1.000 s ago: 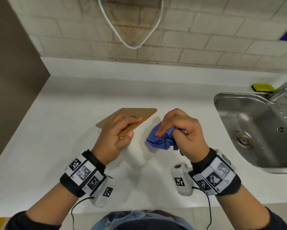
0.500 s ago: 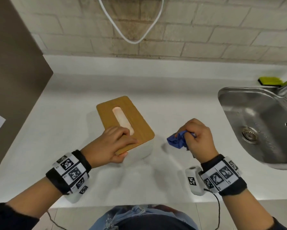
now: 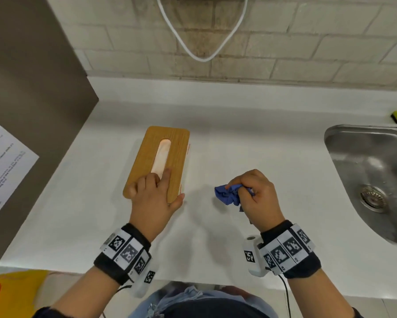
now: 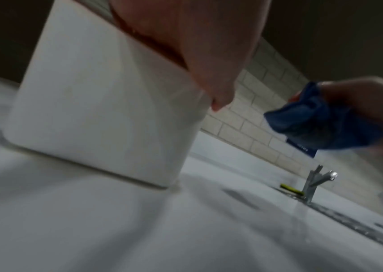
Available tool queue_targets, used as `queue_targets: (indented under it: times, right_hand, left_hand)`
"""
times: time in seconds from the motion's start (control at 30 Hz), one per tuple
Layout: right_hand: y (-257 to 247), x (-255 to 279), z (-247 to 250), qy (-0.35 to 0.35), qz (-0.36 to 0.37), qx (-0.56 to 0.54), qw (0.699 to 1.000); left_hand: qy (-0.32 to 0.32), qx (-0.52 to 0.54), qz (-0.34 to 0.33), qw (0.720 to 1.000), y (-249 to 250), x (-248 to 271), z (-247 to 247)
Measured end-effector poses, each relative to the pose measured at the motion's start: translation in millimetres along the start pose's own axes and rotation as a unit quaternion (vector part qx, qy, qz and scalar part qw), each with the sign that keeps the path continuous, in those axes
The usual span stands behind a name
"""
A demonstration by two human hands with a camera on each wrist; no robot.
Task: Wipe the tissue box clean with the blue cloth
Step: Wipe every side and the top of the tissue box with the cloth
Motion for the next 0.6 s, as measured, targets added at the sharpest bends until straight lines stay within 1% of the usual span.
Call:
queue_targets:
  times: [0.1, 0.2, 0.27, 0.33, 0.4, 0.43, 0.53, 0.6]
  right_hand:
    - [2, 1, -7, -0.018, -0.026, -0.029, 0.999]
    - [5, 1, -14, -0.015, -0.080, -0.144, 0.986]
    - [0, -3, -19, -0.010, -0.087, -0.220, 0.971]
    - [-8, -13, -29, -0.011, -0.073, -0.269, 0.960]
    - [-17, -25, -45, -0.017, -0.055, -0.275, 0.960]
    - [-22, -30, -53, -0.022, -0.047, -0.265, 0.963]
    - [-34, -42, -79, -0.048, -0.044, -0.217, 0.974]
    - [-45, -44, -90, -0.056, -0.006, -0.159, 0.986]
  left_hand:
    - [0.035, 0.033, -0.016, 0.999, -4, -1, -4]
    - [0.063, 0.109, -0.061, 0.990, -16, 3, 5]
    - [0.055, 0.186, -0.092, 0.977, -30, 1, 13]
    - [0.042, 0.267, -0.124, 0.955, -42, -5, 15]
    - [0.033, 0.347, -0.150, 0.925, -50, -11, 15]
    - [0.025, 0.367, -0.160, 0.916, -51, -13, 14]
    - [0.012, 0.363, -0.187, 0.913, -47, -18, 13]
    - [0.012, 0.362, -0.199, 0.911, -47, -20, 13]
Point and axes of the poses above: each hand's wrist, its own x-axis away from the middle knuckle, its own z-axis out of the back of the hand, y = z × x, the point moved 5 cm from there along -x, towards the middle knuckle, and after that the axes turned 13 degrees about -y, right-handed, at the moved point
